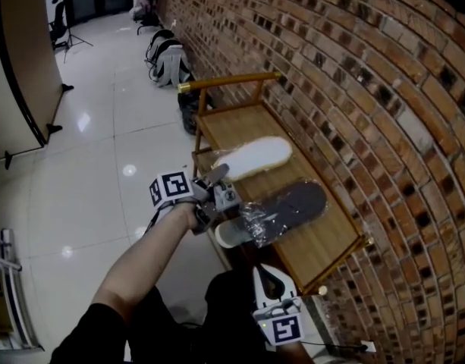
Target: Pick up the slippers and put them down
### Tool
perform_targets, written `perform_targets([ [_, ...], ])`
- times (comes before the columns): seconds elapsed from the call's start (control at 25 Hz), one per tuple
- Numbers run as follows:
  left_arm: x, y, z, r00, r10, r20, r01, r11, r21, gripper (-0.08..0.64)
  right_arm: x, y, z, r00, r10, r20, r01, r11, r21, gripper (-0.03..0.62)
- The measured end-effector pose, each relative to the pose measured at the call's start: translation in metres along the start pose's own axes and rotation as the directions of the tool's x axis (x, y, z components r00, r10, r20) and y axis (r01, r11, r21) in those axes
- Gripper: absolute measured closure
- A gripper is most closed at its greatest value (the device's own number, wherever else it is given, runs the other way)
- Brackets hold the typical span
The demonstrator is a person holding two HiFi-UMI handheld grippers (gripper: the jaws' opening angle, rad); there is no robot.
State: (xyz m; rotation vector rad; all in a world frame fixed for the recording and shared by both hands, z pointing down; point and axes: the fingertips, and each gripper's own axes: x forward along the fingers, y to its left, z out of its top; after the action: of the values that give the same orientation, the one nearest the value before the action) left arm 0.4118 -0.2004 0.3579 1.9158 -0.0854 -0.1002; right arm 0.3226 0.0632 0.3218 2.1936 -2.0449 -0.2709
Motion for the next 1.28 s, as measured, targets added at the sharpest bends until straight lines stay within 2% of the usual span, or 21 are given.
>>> perform_targets([
  [0.08,0.002,0.002,0.008,1.0,0.003,0.019,-0.003,1.0,-0.003,0.313,-0.002,0.005,-0.004,1.0,-0.017,-0.016,0.017,1.0,0.008,0.583],
  [0.16,0.0,-0.001,0.013,0.999,0.002,0.036,-0.002,1.0,0.007,0.437,-0.006,0.008,-0.015,0.997,-0.026,-0.072,0.028,0.999,0.025,0.583],
  [0.24,-0.002,-0.007,0.016,0.998,-0.007,0.055,0.006,1.0,0.009,0.482,-0.009,0.005,-0.021,0.993,-0.025,-0.115,0.029,0.999,0.027,0.584],
  [0.44,-0.026,-0.031,0.023,0.995,-0.066,0.076,0.064,0.998,0.028,0.496,-0.006,0.008,-0.008,0.996,-0.009,-0.084,0.011,1.0,0.016,0.583],
  [0.64,-0.082,-0.057,0.043,0.974,-0.144,0.173,0.139,0.989,0.042,0.495,-0.001,0.026,0.016,0.999,0.027,-0.019,-0.027,1.0,0.013,0.583],
  [0.76,-0.127,-0.07,0.055,0.953,-0.171,0.25,0.168,0.985,0.033,0.497,-0.002,0.046,0.029,0.997,0.067,0.026,-0.067,0.998,-0.003,0.583],
  [0.96,-0.216,-0.092,0.077,0.905,-0.188,0.382,0.163,0.982,0.098,0.497,0.0,0.084,0.047,0.986,0.145,0.077,-0.146,0.989,-0.002,0.583],
  [1.16,-0.331,-0.102,0.094,0.837,-0.138,0.53,0.058,0.985,0.164,0.497,0.021,0.13,0.074,0.955,0.259,0.141,-0.258,0.966,-0.032,0.583],
  [1.28,-0.387,-0.106,0.095,0.78,-0.114,0.615,0.004,0.984,0.177,0.497,0.033,0.147,0.092,0.929,0.323,0.179,-0.32,0.946,-0.048,0.584],
])
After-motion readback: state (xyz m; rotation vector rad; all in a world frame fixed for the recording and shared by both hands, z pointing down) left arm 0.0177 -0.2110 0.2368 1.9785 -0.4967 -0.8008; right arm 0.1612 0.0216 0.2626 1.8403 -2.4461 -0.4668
